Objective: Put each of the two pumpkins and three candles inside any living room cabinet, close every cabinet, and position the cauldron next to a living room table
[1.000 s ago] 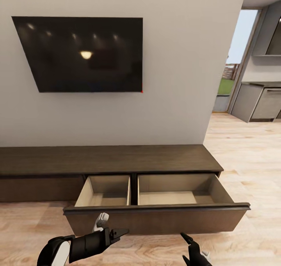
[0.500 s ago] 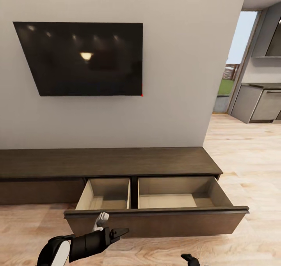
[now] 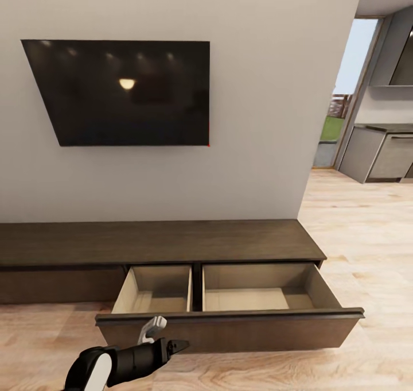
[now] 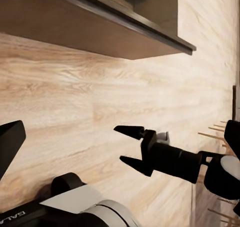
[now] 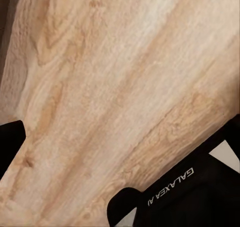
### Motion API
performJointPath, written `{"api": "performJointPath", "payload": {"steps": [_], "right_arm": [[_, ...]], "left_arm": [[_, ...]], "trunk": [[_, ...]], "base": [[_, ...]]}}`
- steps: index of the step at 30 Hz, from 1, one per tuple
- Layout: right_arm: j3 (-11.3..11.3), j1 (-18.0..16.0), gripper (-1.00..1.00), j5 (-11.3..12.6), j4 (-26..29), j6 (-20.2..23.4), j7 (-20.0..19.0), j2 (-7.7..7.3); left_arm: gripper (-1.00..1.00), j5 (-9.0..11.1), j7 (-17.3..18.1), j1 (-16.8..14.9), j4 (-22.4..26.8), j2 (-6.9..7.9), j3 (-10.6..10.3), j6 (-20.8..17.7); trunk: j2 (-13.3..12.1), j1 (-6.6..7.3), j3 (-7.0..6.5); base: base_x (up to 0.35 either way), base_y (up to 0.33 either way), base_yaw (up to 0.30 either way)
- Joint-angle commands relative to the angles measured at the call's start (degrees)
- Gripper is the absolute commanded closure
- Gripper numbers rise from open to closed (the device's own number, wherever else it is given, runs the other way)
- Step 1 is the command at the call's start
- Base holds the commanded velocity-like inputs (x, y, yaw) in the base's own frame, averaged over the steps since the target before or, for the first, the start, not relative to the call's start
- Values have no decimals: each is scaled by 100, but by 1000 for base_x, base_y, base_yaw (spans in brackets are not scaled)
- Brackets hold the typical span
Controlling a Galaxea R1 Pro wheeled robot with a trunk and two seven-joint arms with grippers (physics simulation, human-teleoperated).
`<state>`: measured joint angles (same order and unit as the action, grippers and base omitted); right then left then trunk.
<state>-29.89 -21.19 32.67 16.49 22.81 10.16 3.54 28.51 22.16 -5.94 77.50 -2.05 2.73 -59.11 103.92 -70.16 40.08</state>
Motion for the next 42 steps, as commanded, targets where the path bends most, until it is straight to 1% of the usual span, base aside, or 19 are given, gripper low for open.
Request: {"api": "performJointPath", "payload": {"steps": [1,4,6,8,10,15,20,24,27,29,30,31,32,34,36,37,42], "right_arm": [[76,0,-100,65,20,-145,64,65],[206,0,-100,64,21,-563,56,225],[382,0,-100,64,21,-690,47,273],[607,0,-100,69,20,-740,42,292],[764,0,-100,71,21,-769,40,300],[866,0,-100,76,21,-774,52,249],[898,0,-100,38,21,-755,95,257],[1103,0,-100,-154,21,-786,286,276],[1289,0,-100,-219,26,-794,704,293],[1437,-13,-100,-228,28,-793,1105,294],[1543,-21,-100,-232,29,-797,1341,289],[1610,-26,-100,-233,32,-796,1435,286],[1718,-32,-100,-234,37,-796,1517,274],[1869,-36,-100,-235,38,-797,1568,261],[1993,-35,-100,-235,38,-808,1587,256],[2033,-35,-100,-235,40,-812,1591,254],[2079,-35,-100,-237,39,-835,1587,246]], "left_arm": [[-100,-46,-59,-4,2,-37,18,-31],[-100,-52,-200,-4,2,-59,17,-30],[-100,-55,-239,-4,2,-64,17,-30],[-100,-56,-269,-4,2,-66,17,-30],[-100,-56,-307,-4,2,-72,17,-28],[-100,-56,-506,-4,2,-82,17,-16],[-100,-67,-943,-4,2,-175,17,-7],[-100,-66,-1309,-4,2,-209,17,2],[-100,-70,-1563,-4,2,-228,17,17],[-100,-77,-1780,-4,2,-303,17,48],[-100,-77,-1995,-4,-18,-369,17,95],[-100,-76,-2170,-4,-68,-400,16,159],[-100,-79,-2452,-4,-188,-439,7,333],[-100,-77,-2828,-4,-339,-489,-53,607],[-100,-77,-3163,-4,-429,-511,-145,769],[-100,-80,-3259,-4,-451,-504,-177,817],[-100,-83,-3365,-4,-432,-498,-215,877]], "trunk": [[-39,23,-13],[-159,89,-67],[-239,133,-103],[-320,177,-138],[-400,221,-174],[-600,331,-264],[-801,441,-354],[-961,528,-426],[-1082,594,-480],[-1162,638,-515],[-1202,660,-533],[-1242,682,-551],[-1282,704,-569],[-1362,748,-605],[-1443,792,-641],[-1483,814,-659],[-1683,924,-749]], "base": [[0,0,0],[0,0,0],[0,0,0],[0,0,0],[0,0,0],[0,0,0],[0,0,0],[0,0,0],[0,0,0],[0,0,0],[0,0,0],[0,0,0],[0,0,0],[0,0,0],[0,0,0],[0,0,0],[0,0,0]]}}
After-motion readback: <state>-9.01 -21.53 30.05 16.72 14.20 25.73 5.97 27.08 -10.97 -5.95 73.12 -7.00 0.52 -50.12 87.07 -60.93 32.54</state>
